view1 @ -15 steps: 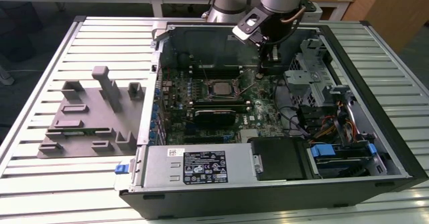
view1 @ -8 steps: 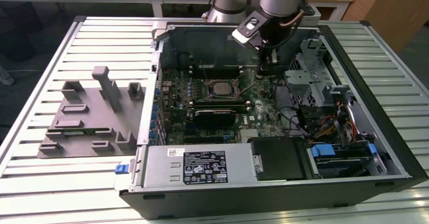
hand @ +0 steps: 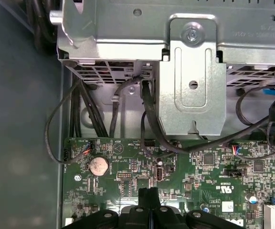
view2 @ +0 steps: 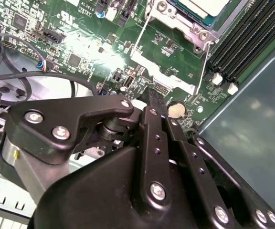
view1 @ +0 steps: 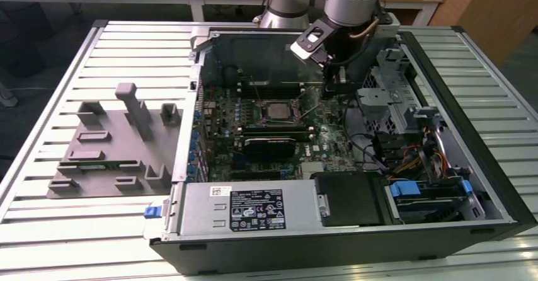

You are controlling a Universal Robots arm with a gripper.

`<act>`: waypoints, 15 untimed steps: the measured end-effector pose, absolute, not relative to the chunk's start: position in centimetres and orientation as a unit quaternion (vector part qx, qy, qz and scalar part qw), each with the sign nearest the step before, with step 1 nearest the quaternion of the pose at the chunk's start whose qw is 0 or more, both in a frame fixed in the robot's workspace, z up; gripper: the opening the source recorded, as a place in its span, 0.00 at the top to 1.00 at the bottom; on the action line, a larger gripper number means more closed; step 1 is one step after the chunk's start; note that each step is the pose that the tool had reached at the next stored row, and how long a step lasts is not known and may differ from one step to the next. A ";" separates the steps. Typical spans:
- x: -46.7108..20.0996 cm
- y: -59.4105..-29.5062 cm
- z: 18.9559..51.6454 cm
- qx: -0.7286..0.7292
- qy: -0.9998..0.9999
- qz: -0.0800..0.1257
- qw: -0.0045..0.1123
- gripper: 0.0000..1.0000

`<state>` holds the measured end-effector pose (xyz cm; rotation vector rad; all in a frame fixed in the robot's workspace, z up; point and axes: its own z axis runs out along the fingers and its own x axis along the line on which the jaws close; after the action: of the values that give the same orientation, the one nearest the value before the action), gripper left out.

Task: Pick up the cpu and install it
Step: 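Close the cpu cover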

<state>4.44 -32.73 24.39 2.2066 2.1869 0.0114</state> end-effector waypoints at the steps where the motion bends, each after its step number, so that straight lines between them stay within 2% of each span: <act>1: 4.4 -32.7 24.3 0.710 0.704 0.004 0.017 0.89; 15: 3.6 -32.7 24.3 0.710 0.704 0.004 0.017 0.89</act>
<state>3.61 -32.73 24.29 2.2066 2.1869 0.0113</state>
